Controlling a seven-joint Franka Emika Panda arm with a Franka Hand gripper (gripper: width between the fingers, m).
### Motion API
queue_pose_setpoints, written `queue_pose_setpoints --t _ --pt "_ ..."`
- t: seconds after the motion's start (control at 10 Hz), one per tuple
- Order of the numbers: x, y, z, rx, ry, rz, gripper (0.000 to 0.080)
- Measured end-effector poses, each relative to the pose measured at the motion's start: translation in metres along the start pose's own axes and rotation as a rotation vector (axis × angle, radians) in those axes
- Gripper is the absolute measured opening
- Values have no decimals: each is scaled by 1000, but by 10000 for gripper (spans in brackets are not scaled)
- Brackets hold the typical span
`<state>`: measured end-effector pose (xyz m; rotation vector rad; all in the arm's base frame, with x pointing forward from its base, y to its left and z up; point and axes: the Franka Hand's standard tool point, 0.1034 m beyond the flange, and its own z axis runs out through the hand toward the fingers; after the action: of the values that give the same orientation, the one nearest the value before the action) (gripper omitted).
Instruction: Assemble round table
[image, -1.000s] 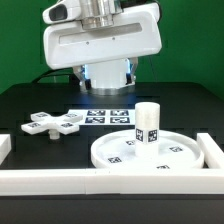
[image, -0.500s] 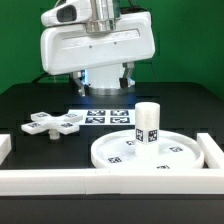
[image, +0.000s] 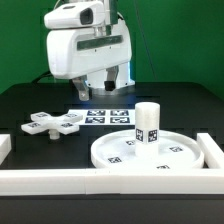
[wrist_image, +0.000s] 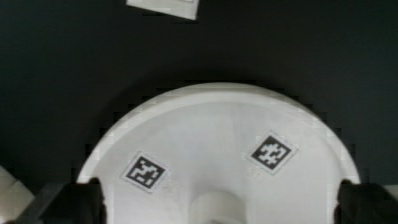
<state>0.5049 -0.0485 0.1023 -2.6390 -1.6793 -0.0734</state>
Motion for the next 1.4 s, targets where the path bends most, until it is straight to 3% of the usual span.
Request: queue_pose_setpoints --t 0.5,0.8,1.1,1.4 --pt "-9 -1 2 9 -23 -240 649" --pt "-49 -6 10 34 -28 -338 649" --pt "-89 4 18 48 -31 -313 649" --pt "-89 4 19 49 -33 -307 649"
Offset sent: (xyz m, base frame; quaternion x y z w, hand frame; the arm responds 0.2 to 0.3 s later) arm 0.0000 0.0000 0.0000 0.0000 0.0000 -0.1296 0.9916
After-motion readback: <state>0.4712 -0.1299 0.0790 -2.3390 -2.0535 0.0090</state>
